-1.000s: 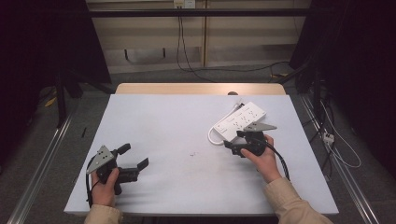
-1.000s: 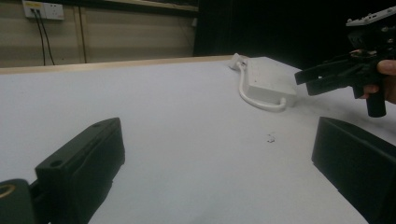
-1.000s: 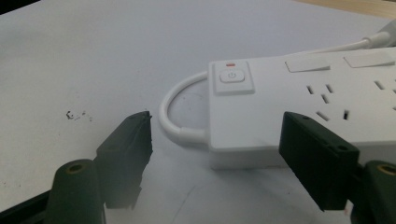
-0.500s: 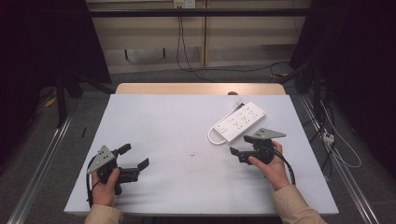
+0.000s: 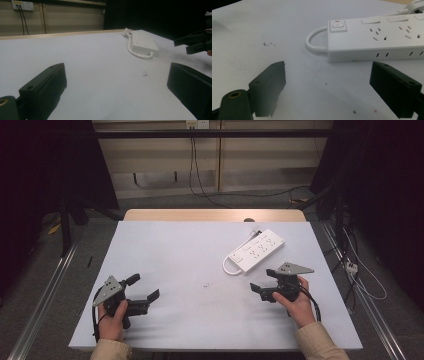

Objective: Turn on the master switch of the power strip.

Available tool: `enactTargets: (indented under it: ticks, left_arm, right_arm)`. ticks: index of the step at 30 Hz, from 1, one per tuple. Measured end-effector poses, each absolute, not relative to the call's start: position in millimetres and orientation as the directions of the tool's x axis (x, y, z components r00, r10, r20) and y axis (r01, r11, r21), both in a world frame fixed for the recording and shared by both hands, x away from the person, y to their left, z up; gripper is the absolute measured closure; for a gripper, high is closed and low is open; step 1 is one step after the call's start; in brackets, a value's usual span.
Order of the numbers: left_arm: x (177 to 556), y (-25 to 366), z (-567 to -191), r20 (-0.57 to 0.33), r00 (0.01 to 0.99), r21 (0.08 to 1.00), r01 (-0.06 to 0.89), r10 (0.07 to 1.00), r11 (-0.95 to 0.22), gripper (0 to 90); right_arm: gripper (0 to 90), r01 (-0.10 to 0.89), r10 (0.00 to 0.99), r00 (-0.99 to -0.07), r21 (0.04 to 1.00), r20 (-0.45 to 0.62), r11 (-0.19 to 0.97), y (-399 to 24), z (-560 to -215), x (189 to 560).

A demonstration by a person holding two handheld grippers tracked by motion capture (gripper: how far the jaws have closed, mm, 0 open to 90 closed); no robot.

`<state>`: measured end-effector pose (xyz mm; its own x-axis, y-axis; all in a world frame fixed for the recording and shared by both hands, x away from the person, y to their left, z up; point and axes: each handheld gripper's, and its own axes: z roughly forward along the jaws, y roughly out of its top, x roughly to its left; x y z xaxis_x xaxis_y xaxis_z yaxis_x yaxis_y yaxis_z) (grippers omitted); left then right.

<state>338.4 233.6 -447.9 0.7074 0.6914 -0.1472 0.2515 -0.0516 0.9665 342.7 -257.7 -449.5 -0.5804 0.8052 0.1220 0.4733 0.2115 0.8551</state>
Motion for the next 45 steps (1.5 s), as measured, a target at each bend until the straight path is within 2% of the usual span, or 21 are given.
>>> enactTargets:
  ticks: [18,45]
  left_arm:
    - [337.6,233.7,-447.5,-0.149,0.706,0.966,0.253,0.692,-0.05,2.3]
    - [337.2,235.0,-446.9,-0.142,0.704,0.967,0.249,0.696,-0.054,2.3]
  right_arm:
    - [9.3,0.475,0.803,-0.582,0.855,0.126,0.21,-266.0,-453.8,327.0]
    - [9.4,0.461,0.809,-0.575,0.865,0.123,0.197,-282.3,-450.6,302.4]
